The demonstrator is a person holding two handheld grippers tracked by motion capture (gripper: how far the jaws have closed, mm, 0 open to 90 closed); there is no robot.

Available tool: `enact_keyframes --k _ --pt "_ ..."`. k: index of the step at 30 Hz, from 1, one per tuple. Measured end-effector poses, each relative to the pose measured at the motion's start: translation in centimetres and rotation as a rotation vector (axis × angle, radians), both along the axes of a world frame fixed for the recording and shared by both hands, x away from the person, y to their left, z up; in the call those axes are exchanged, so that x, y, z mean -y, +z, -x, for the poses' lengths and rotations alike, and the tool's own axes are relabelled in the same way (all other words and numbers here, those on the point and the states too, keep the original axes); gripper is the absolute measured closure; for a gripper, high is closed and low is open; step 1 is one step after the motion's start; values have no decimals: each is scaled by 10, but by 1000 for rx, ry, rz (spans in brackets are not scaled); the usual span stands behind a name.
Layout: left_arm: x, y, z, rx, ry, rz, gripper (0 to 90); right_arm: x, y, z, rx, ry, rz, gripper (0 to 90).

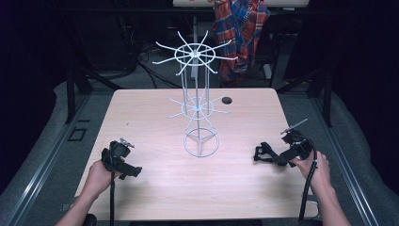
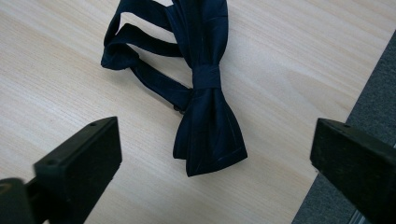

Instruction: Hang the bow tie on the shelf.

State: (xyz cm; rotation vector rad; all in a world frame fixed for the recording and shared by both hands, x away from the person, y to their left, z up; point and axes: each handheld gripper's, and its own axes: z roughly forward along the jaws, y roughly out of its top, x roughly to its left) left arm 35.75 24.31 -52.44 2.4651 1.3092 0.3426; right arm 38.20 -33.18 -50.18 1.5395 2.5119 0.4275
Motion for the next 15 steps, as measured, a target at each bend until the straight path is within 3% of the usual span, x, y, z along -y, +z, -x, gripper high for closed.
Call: enact_keyframes --k 8,9,10,11,15 --pt "2 -1 -1 -4 -4 -4 1 2 -2 -3 15 -10 -28 7" --pt "2 -1 0 0 -2 -3 1 2 -2 -3 40 -13 -32 71" --pt "2 -1 0 -1 -1 -3 1 2 -2 -3 40 -13 -32 71" --pt "2 -1 -1 -1 -1 -3 1 1 -3 -3 56 -12 -62 103" --pt "3 -1 0 -4 -4 -4 1 -3 -5 -7 44 20 -44 167"
